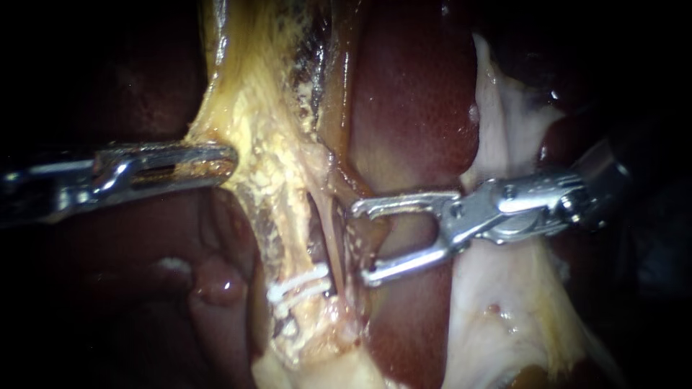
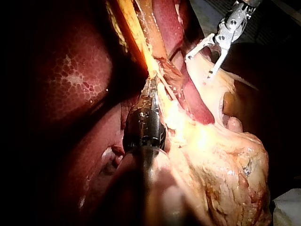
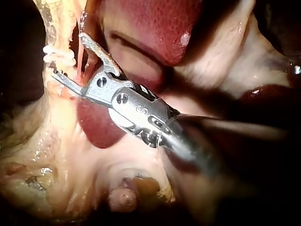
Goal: Going back second clip left tube
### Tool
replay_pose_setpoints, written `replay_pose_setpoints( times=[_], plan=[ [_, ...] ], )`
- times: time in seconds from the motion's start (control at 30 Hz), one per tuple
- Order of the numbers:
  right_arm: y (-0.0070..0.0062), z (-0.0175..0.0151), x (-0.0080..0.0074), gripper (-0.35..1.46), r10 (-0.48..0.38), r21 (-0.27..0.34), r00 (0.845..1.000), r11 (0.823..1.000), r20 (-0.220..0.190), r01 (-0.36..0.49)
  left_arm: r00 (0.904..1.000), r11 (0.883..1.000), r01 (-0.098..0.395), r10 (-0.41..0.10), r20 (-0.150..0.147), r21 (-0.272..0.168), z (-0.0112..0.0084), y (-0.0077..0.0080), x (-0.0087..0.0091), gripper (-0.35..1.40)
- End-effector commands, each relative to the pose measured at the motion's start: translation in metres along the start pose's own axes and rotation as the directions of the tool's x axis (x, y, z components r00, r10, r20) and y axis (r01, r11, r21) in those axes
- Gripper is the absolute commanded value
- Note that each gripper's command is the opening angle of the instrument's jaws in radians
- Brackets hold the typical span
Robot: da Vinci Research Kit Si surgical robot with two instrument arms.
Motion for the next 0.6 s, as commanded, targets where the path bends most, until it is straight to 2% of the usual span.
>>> replay_pose_setpoints(
  times=[0.03, 0.2, 0.33, 0.4, 0.6],
  plan=[
    [0.0000, -0.0005, 0.0004, 0.60, -0.006, -0.004, 1.000, 1.000, -0.002, 0.006, 1.0000, 1.000, 0.000, 0.000, 0.000, 0.000, 0.0001, 0.0000, 0.0000, -0.35],
    [-0.0003, -0.0019, 0.0019, 0.60, -0.014, -0.008, 1.000, 1.000, -0.019, 0.014, 1.0000, 1.000, 0.000, 0.000, 0.001, -0.001, 0.0004, 0.0000, 0.0001, -0.35],
    [-0.0005, -0.0017, 0.0018, 0.60, -0.015, -0.007, 1.000, 1.000, -0.019, 0.015, 1.0000, 1.000, -0.004, 0.004, 0.004, -0.004, 0.0014, 0.0003, 0.0007, -0.35],
    [-0.0005, -0.0017, 0.0017, 0.60, -0.016, -0.008, 1.000, 1.000, -0.019, 0.015, 0.9999, 1.000, -0.007, 0.007, 0.012, -0.010, 0.0025, 0.0007, 0.0014, -0.35],
    [-0.0005, -0.0018, 0.0017, 0.60, -0.016, -0.008, 1.000, 1.000, -0.019, 0.016, 0.9991, 1.000, -0.029, 0.029, -0.029, -0.009, 0.0071, 0.0020, 0.0033, -0.35]
  ],
)
